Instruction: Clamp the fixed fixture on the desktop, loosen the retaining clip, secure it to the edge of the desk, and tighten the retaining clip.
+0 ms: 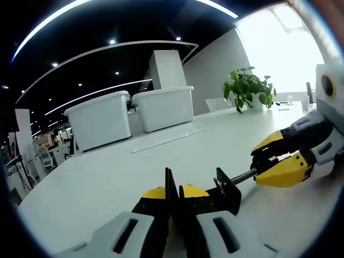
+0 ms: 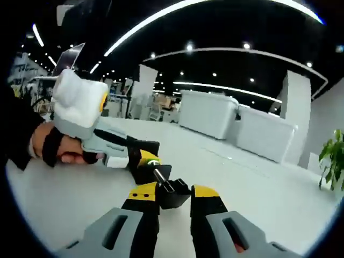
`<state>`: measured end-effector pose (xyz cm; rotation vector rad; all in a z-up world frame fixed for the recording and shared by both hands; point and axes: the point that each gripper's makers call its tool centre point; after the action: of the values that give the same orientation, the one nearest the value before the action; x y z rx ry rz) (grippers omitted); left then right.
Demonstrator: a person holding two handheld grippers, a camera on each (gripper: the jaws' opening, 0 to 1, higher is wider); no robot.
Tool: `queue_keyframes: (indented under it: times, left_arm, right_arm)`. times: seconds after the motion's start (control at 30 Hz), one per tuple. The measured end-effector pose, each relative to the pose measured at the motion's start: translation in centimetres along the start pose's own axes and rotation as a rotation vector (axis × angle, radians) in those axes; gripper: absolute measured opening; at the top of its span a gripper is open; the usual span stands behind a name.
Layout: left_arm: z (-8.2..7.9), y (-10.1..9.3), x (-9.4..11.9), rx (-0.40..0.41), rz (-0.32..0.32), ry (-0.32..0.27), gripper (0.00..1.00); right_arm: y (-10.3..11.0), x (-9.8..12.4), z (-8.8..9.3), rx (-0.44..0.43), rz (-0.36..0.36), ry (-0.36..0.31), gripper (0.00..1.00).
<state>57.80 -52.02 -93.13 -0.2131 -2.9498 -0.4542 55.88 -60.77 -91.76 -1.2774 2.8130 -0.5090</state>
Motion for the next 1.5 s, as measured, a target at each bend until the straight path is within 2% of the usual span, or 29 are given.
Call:
queue_keyframes:
  times: [0.03, 0.17, 0.27, 0.37, 0.53, 0.8, 0.93, 1.13, 1.23, 1.3, 1.43, 1.5]
  left_arm:
    - [0.0, 0.0, 0.0, -0.002, 0.000, 0.000, 0.07]
    - [0.0, 0.0, 0.0, 0.001, -0.001, 0.000, 0.07]
    - [0.0, 0.0, -0.1, 0.001, -0.001, 0.000, 0.07]
    - [0.0, 0.1, -0.1, 0.001, -0.001, 0.000, 0.07]
    - [0.0, 0.1, -0.1, 0.004, -0.001, 0.001, 0.07]
    - [0.0, 0.1, -0.1, -0.001, -0.001, 0.001, 0.07]
    - [0.1, 0.2, -0.1, -0.003, -0.003, 0.001, 0.07]
    - [0.1, 0.2, -0.1, -0.004, -0.006, 0.001, 0.07]
    - [0.1, 0.3, -0.1, -0.004, -0.008, 0.003, 0.07]
    - [0.1, 0.3, 0.0, 0.001, -0.008, 0.003, 0.07]
    - [0.1, 0.2, 0.0, 0.002, -0.006, 0.002, 0.07]
    - [0.1, 0.2, 0.0, 0.004, -0.006, 0.002, 0.07]
  right_arm:
    - [0.1, 0.0, -0.1, 0.044, 0.007, 0.000, 0.19]
    - [0.2, 0.0, -0.1, 0.130, 0.028, -0.008, 0.19]
    - [0.3, -0.1, -0.3, 0.295, 0.057, -0.022, 0.19]
    - [0.5, -0.1, -0.3, 0.339, 0.066, -0.027, 0.19]
    - [0.6, 0.0, -0.5, 0.461, 0.091, -0.032, 0.20]
    - [0.5, -0.1, -0.5, 0.449, 0.090, -0.030, 0.21]
    - [0.4, -0.1, -0.4, 0.422, 0.062, -0.046, 0.22]
    - [0.7, -0.2, -0.6, 0.455, 0.036, -0.053, 0.22]
    - [1.4, -0.1, -0.3, 0.357, -0.037, 0.009, 0.28]
    - [1.9, 0.1, -0.4, 0.158, -0.122, 0.035, 0.37]
    - [0.5, 0.4, -1.4, -0.200, -0.147, 0.034, 0.39]
    - [-0.3, 0.2, -1.2, -0.332, -0.158, 0.048, 0.41]
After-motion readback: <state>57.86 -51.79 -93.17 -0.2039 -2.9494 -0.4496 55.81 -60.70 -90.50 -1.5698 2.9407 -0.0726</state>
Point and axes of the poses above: the point that each gripper's makers call its tool centre point, and the gripper's own axes: x roughly backward along the fingers, y roughly to its left, z roughly out of its underside, and after that the axes turned 6 degrees about -x, right-handed
